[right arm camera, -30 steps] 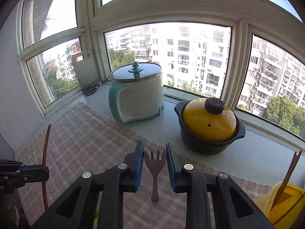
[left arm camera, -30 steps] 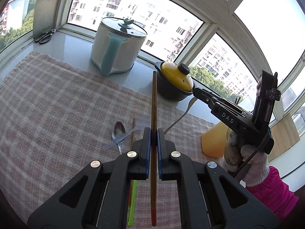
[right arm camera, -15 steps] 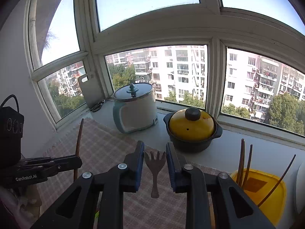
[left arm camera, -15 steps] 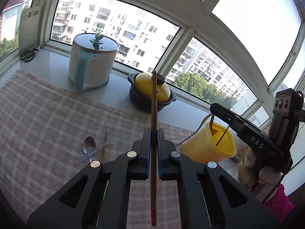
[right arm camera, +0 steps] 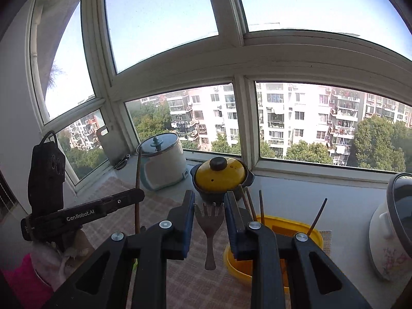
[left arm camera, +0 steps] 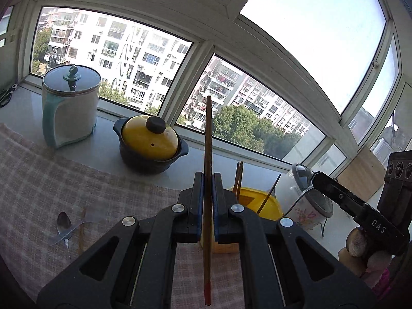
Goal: Organize utensils
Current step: 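Lower the chopstick into the yellow bin while the right tool lowers the fork in, then open the left tool in the bin while the right tool releases the fork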
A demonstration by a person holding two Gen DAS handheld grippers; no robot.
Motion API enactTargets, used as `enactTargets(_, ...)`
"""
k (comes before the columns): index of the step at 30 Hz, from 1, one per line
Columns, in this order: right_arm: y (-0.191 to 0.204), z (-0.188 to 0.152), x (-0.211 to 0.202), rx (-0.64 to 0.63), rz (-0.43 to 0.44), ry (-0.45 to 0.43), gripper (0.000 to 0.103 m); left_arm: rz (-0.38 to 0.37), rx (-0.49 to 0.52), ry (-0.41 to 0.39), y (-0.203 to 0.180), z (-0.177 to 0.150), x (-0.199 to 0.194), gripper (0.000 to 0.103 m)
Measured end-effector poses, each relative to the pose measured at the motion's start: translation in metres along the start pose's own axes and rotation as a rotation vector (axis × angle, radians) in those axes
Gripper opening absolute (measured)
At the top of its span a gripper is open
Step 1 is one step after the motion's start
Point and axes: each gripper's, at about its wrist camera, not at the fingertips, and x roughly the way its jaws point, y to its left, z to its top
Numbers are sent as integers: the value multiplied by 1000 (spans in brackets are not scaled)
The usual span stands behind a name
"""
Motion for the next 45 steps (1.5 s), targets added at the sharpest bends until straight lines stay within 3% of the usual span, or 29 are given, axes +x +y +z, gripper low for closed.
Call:
enactTargets(11,-46,10,-53,74,-42,-79,22,-53,43,-15,-48,15,31,4)
enactTargets(14,-55,11,-60,77,-63,-90,22,-29,69,-39,-58,19,39,4)
enactTargets(28,-81,-1,-42,62,-130,-42,22,25,73,-124,-81,25,92,4)
enactTargets(45,-98,-22,0,90,-137,53,22,28,114,-9,-83,-11,121,4)
